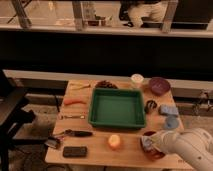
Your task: Wipe red bowl with towel
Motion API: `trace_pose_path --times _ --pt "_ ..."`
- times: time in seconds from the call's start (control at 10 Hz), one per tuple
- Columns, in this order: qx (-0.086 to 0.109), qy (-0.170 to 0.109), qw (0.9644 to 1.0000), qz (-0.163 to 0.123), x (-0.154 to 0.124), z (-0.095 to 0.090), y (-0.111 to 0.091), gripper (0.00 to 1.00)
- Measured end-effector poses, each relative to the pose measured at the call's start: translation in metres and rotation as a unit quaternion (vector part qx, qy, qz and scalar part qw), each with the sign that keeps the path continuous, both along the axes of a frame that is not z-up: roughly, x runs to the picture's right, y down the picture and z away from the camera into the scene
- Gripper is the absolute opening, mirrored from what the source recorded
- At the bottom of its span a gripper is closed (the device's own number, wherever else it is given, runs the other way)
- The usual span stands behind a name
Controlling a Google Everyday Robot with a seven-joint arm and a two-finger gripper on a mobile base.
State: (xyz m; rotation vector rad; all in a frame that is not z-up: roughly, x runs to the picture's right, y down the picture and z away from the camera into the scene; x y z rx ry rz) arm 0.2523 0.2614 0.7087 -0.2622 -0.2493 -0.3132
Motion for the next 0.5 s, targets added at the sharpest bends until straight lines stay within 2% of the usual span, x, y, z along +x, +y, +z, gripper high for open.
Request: trace_pose_path --times 0.2,0.5 --pt "-0.023 0.007 0.9995 0.023 0.005 -0.008 0.01 0.01" --pt "-0.031 0.026 0.9983 0.041 0.018 -0.015 0.016 0.01"
